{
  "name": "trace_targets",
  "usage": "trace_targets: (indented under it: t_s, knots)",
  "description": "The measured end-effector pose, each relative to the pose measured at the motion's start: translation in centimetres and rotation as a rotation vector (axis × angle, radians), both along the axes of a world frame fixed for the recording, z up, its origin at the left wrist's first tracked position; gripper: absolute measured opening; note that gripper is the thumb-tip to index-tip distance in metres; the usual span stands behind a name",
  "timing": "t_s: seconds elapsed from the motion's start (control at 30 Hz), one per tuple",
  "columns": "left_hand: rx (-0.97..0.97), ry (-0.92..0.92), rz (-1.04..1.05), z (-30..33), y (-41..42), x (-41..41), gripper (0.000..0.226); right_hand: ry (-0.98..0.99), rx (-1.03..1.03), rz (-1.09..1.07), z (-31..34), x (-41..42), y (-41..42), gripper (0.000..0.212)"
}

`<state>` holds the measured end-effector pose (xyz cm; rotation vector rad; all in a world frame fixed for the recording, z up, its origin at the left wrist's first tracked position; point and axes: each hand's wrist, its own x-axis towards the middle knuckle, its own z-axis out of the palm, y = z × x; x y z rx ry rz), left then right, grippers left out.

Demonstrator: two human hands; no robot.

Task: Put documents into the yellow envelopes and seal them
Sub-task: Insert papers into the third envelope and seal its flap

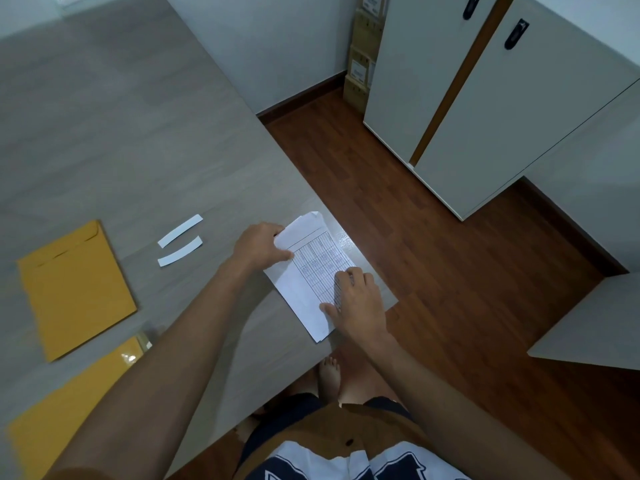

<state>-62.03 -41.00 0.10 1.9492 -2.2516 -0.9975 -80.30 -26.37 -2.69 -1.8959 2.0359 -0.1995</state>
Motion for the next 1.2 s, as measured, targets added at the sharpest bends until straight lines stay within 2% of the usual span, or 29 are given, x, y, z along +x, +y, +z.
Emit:
trace_targets:
  t_s: [0.27,0.67,0.9,1.07,1.2]
  knots:
    - [-0.140,-0.135,-0.051,-1.4,2.7,-1.1,0.044,0.002,0.022,-0.001,-0.1,-0.2,-0.1,0.054]
    - [-0.117,-0.080,-0.017,-1.2,1.3,-1.7,0.053,0.020,0.018,0.004,-0.9,-0.2,-0.4,0.055]
    - [-0.208,-0.066,0.010,-1.0,1.6,-2.2,0.057,0.016,0.013,0.007,-1.3,-0.3,-0.4,0.056]
    - [-0.162,-0.012,0.040,-0.7,1.7,-2.3,0.052,0.018,-0.007,0.013,-1.4,-0.4,-0.3,0.054]
    - [-0.097,-0.007,0.122,-0.4,1.5,-2.4,0.062,0.021,-0.010,0.014,-1.5,-0.4,-0.4,0.053]
